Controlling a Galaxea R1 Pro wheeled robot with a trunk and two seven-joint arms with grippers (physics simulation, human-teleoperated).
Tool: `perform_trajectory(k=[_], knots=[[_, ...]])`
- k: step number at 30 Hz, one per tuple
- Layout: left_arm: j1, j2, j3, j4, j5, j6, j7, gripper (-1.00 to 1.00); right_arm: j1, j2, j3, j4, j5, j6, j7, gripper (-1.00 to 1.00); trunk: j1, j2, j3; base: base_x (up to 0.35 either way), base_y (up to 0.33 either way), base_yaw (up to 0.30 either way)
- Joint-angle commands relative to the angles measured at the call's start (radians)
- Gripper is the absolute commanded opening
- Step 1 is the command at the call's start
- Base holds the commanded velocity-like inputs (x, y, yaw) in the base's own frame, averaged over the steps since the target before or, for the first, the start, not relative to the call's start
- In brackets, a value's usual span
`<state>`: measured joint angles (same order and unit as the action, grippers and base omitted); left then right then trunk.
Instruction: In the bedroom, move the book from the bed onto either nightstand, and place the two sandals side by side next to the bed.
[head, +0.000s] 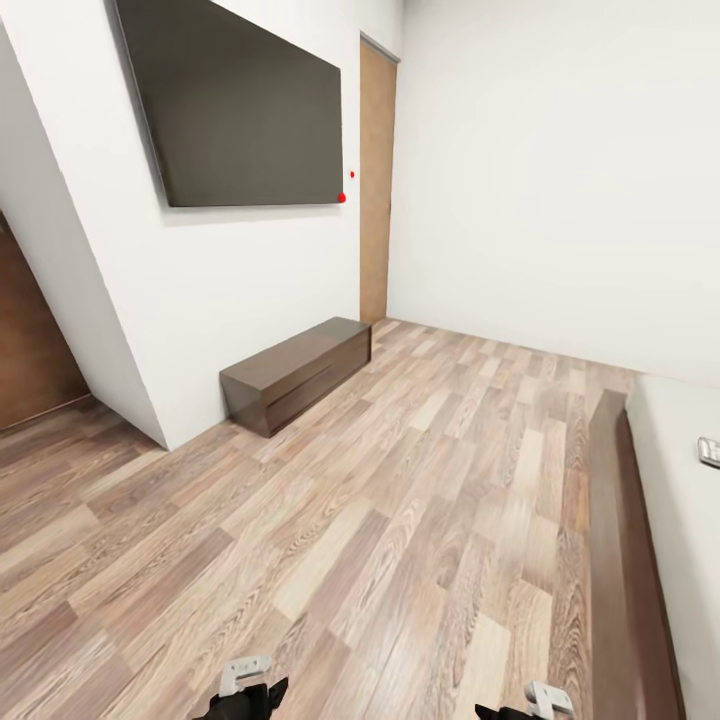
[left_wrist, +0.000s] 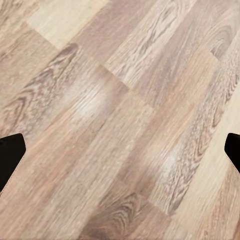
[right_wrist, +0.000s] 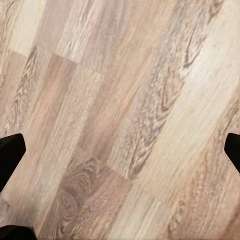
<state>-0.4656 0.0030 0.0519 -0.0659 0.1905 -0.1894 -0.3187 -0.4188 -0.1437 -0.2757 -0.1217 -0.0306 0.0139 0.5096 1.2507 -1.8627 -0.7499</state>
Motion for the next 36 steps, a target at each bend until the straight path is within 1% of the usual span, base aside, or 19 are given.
perform_trajectory(k=[1, 22, 31, 36], knots=[[-0.001, 0.000, 0.005, 0.001, 0.004, -0.001, -0.006, 1.00, -0.001, 0.000, -0.003, 0.001, -0.003, 0.001, 0.004, 1.00, 0.000, 0.000, -0.001, 0.332, 0.000, 0.000], [-0.001, 0.000, 0.005, 0.001, 0.004, -0.001, -0.006, 1.00, -0.001, 0.000, -0.002, 0.000, -0.003, 0.001, 0.004, 1.00, 0.000, 0.000, -0.001, 0.333, 0.000, -0.002], [-0.001, 0.000, 0.005, 0.001, 0.004, -0.001, -0.006, 1.00, -0.001, 0.000, -0.002, 0.000, -0.003, 0.001, 0.004, 1.00, 0.000, 0.000, -0.001, 0.333, 0.000, -0.146], [-0.001, 0.000, 0.005, 0.001, 0.004, -0.001, -0.006, 1.00, -0.001, 0.000, -0.002, 0.000, -0.003, 0.001, 0.004, 1.00, 0.000, 0.000, -0.001, 0.333, 0.000, -0.050]])
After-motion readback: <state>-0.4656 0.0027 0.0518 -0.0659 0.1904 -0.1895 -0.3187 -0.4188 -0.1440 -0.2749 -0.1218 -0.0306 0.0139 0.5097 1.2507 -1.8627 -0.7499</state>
